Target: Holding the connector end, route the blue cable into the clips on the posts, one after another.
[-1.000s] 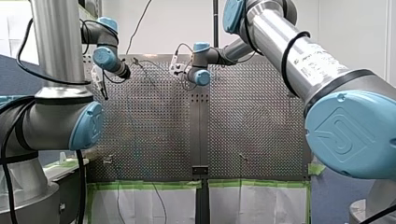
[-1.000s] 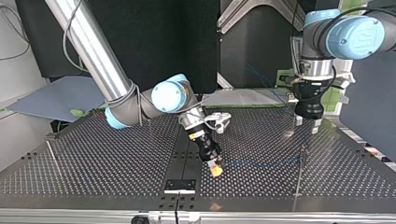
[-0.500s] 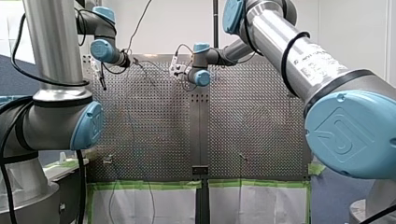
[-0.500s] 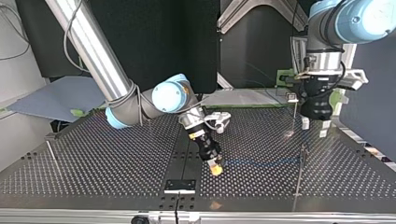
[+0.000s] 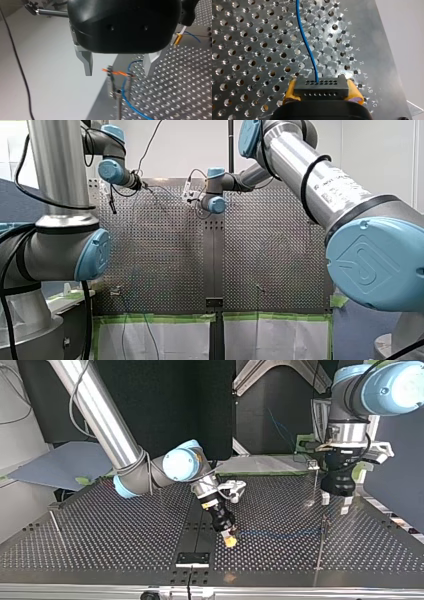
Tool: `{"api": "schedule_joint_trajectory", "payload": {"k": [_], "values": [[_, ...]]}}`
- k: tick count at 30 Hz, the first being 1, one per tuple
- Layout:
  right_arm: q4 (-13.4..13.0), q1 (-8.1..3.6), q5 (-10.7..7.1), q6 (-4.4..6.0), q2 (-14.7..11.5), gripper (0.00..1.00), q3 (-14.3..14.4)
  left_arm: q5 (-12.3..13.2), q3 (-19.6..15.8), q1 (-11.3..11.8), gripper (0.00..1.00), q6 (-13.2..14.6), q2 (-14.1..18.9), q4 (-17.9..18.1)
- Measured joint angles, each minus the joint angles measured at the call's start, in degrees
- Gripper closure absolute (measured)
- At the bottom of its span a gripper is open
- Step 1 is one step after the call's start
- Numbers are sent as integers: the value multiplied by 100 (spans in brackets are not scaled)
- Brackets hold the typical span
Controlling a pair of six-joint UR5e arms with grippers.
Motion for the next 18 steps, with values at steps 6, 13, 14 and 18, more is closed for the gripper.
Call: {"api": "schedule_joint_trajectory", "payload": {"k": [6, 13, 14, 18], "values": [[-2, -4, 1, -2, 24, 100, 0, -184, 25, -30, 0, 111, -53, -352], [-12, -5, 1, -2, 47, 100, -1, -210, 28, -59, 0, 187, 10, -413], [-12, -7, 0, -2, 50, 100, -1, -188, 32, -60, 0, 186, 18, -395], [-13, -13, 0, -2, 60, 100, -1, -98, 91, -65, 0, 176, 33, -348]]}}
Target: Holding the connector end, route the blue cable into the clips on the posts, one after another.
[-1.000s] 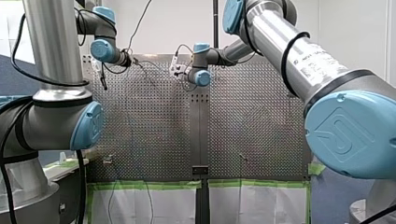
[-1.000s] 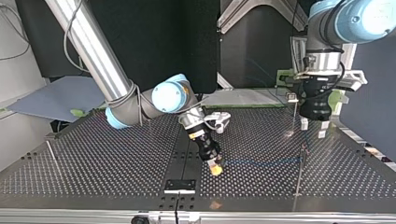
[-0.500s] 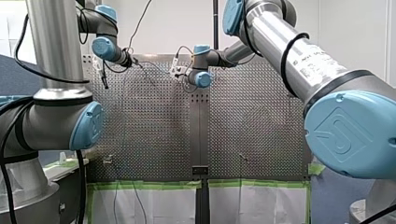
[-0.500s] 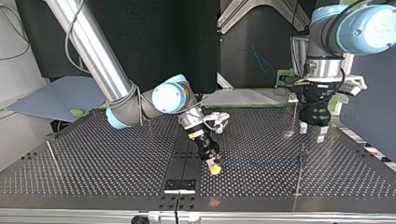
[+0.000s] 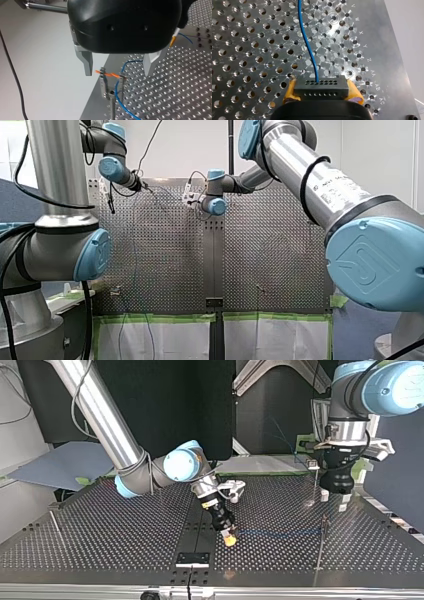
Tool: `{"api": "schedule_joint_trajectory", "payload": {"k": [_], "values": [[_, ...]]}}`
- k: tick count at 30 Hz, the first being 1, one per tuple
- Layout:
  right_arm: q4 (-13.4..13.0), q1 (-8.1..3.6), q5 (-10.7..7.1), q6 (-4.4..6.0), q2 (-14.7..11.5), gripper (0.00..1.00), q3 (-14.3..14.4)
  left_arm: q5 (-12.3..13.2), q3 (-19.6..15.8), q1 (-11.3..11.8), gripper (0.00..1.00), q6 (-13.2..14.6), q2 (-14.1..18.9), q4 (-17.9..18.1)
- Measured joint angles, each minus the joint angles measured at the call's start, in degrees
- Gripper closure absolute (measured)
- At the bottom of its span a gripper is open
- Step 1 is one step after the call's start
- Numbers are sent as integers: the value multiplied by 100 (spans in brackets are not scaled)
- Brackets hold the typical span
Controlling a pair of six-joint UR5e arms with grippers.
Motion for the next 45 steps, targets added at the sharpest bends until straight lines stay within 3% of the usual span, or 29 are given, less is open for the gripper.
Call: {"api": "schedule_joint_trajectory", "payload": {"k": [8, 45], "values": [[0, -1, 0, 0, 37, 100, 0, 55, 147, -14, 0, -6, 3, -50], [-18, 12, -17, 4, 80, 100, 0, 34, 156, -21, 0, 7, -67, -97]]}}
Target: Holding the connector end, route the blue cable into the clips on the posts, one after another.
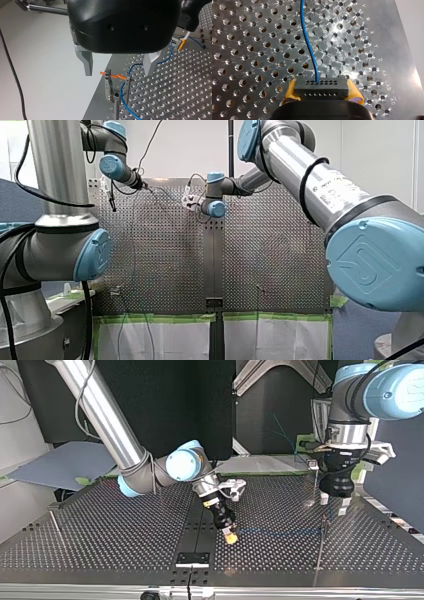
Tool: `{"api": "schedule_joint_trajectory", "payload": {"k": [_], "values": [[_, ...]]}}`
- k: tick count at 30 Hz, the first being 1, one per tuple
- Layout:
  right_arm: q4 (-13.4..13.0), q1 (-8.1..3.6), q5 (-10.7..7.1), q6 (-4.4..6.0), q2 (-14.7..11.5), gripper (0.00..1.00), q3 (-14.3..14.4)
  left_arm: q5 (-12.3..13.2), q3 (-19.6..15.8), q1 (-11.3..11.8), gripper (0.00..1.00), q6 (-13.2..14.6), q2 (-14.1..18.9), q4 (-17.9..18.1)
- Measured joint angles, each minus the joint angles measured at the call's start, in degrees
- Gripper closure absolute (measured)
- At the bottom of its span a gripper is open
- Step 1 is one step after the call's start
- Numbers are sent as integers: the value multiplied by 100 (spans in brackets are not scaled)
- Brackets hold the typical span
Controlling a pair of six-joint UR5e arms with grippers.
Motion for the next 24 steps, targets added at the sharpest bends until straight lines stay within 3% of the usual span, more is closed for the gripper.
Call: {"api": "schedule_joint_trajectory", "payload": {"k": [10, 19, 24], "values": [[2, 11, 0, -13, 0, 100, 0, 71, 30, -65, 0, 198, 0, 2], [25, 29, 0, -27, -4, 100, -1, 492, 455, -245, 0, 455, -60, -20], [27, 30, 0, -45, -1, 100, -1, 523, 650, -321, 0, 503, -132, -19]]}}
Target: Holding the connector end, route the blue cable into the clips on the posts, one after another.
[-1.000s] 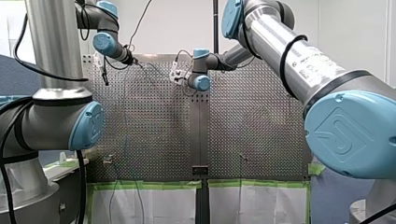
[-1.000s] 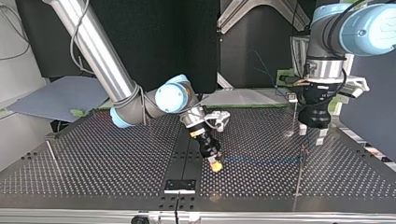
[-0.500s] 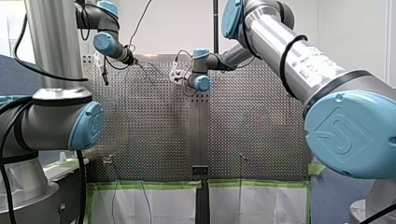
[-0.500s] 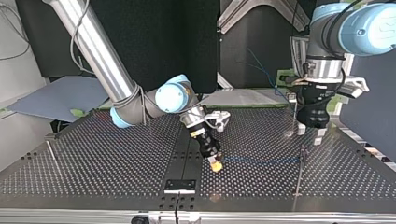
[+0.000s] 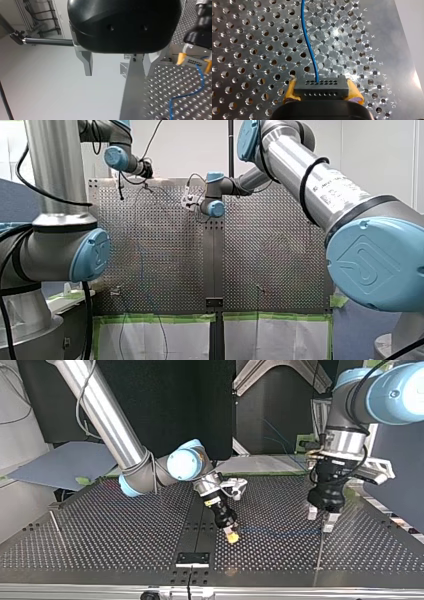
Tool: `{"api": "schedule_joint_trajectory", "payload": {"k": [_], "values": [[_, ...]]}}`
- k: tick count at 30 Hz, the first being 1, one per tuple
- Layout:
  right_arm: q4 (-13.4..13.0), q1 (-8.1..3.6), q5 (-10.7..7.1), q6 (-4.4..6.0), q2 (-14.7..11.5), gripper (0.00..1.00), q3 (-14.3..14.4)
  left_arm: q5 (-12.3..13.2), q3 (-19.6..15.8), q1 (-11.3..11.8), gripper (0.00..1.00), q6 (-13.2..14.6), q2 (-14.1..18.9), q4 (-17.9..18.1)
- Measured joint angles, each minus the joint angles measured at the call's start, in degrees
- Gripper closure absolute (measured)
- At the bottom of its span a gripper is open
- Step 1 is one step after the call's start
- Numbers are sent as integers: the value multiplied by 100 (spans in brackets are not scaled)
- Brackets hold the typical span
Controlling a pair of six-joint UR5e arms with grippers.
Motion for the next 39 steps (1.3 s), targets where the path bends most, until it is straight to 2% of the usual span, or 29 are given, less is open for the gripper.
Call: {"api": "schedule_joint_trajectory", "payload": {"k": [10, 19, 32, 39], "values": [[-3, -4, 16, -20, -32, 100, -37, -8, 191, -133, 0, 111, -371, -61], [0, -10, 13, -16, -129, 100, -72, -222, 249, -257, 0, 245, -423, -86], [15, -36, 9, -7, -153, 100, -78, -264, 352, -481, 0, 527, -702, -369], [17, -43, 9, -4, -155, 100, -79, -420, 403, -585, 0, 610, -860, -400]]}}
